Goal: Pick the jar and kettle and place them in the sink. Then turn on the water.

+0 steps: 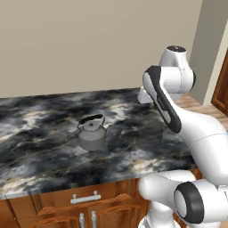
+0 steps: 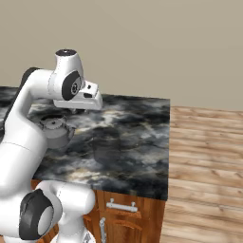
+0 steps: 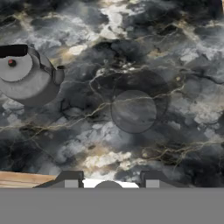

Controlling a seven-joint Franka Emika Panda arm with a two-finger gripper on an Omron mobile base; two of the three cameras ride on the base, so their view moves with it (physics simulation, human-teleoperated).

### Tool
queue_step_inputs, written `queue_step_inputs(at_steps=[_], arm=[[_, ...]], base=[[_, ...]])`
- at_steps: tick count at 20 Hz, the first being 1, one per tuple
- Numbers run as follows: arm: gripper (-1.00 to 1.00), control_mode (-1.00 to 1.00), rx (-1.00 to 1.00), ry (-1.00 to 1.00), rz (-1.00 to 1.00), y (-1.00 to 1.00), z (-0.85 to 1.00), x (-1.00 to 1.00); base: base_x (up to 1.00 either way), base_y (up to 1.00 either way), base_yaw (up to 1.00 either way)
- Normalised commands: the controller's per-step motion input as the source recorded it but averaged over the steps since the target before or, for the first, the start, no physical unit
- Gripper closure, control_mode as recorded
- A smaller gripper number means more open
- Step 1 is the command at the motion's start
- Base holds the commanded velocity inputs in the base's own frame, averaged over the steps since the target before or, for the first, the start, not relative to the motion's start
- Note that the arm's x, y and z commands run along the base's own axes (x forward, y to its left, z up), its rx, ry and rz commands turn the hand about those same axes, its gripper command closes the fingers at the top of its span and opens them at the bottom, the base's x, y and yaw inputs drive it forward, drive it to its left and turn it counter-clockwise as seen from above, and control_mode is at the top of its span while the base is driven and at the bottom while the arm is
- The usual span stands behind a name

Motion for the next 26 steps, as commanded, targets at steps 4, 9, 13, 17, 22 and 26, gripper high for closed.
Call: queue_step_inputs(at_steps=[4, 9, 13, 17, 22, 26], arm=[[-1.0, -1.0, 0.0, 0.07, 0.0, 0.05, -0.06, -0.03], [-1.0, -1.0, 0.0, 0.12, 0.0, 0.3, -0.16, -0.09], [-1.0, -1.0, 0.0, 0.1, 0.0, 0.48, -0.07, -0.01], [-1.0, -1.0, 0.0, 0.12, 0.0, 0.56, 0.0, 0.0], [-1.0, -1.0, 0.0, 0.12, -0.01, 0.49, 0.0, 0.0], [-1.0, -1.0, 0.0, 0.12, -0.01, 0.39, 0.0, 0.0]], base=[[0.0, 0.0, 0.0], [0.0, 0.0, 0.0], [0.0, 0.0, 0.0], [0.0, 0.0, 0.0], [0.0, 0.0, 0.0], [0.0, 0.0, 0.0]])
